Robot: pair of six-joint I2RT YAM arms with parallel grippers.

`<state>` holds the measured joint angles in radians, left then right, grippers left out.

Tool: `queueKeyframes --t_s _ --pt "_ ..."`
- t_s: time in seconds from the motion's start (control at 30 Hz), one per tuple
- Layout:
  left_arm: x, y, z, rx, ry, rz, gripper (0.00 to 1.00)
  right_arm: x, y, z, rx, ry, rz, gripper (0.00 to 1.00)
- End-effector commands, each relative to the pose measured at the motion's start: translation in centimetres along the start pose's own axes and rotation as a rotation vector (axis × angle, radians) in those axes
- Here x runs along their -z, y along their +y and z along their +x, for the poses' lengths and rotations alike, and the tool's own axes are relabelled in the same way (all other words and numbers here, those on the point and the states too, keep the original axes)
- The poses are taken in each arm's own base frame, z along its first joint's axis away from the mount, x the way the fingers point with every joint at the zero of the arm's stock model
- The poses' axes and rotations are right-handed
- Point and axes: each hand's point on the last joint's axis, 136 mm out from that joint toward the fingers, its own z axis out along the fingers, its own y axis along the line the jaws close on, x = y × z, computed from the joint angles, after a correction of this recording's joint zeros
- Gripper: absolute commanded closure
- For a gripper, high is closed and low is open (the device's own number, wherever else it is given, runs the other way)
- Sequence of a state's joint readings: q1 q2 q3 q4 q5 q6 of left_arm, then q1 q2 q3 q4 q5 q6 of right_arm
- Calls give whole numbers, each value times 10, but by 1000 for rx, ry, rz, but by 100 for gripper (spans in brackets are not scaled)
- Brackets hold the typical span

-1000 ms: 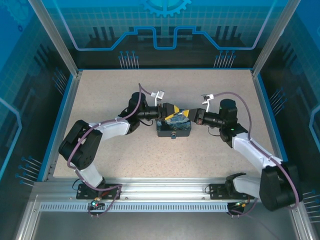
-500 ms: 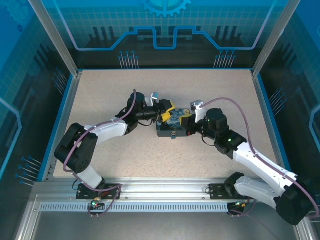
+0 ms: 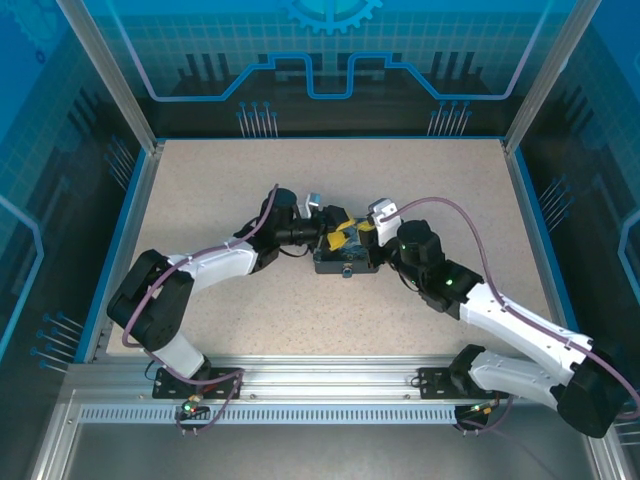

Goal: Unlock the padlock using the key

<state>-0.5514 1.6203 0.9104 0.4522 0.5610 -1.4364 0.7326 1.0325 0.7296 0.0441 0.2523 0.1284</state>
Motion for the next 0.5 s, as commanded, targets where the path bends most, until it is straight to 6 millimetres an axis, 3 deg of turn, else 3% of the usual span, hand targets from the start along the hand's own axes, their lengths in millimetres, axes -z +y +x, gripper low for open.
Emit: queueKeyframes --t_s 0.0,0.23,0.47 --pt "-1 -25 3 36 -1 46 50 1 3 -24 50 -62 17 100" --pt "-4 -32 1 62 -5 81 51 -3 4 -19 64 -52 17 100" --pt "-10 -36 6 73 16 104 61 -7 4 -15 80 -48 32 100"
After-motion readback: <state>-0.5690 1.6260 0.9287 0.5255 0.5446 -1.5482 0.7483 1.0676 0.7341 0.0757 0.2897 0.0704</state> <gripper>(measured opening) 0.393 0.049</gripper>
